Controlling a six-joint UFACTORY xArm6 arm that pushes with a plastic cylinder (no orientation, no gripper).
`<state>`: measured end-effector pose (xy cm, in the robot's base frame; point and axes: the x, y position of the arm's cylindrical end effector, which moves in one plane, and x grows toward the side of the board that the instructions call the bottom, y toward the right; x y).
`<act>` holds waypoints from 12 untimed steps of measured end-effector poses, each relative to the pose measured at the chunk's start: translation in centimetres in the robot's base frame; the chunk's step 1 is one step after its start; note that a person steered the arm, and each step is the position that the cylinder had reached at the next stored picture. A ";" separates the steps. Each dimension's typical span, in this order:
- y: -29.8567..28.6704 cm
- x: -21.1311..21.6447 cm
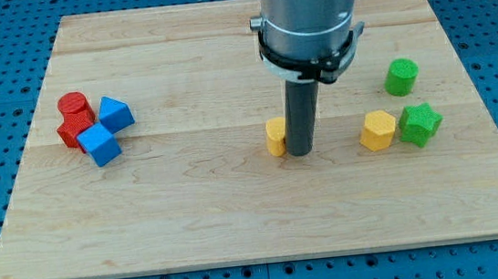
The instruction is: Put the yellow heart at the top center
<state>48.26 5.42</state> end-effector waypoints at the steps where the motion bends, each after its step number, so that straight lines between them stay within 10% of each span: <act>1: -1.7 -0.7; 7: -5.1 -0.7; 12: -6.3 -11.8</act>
<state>36.48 -0.89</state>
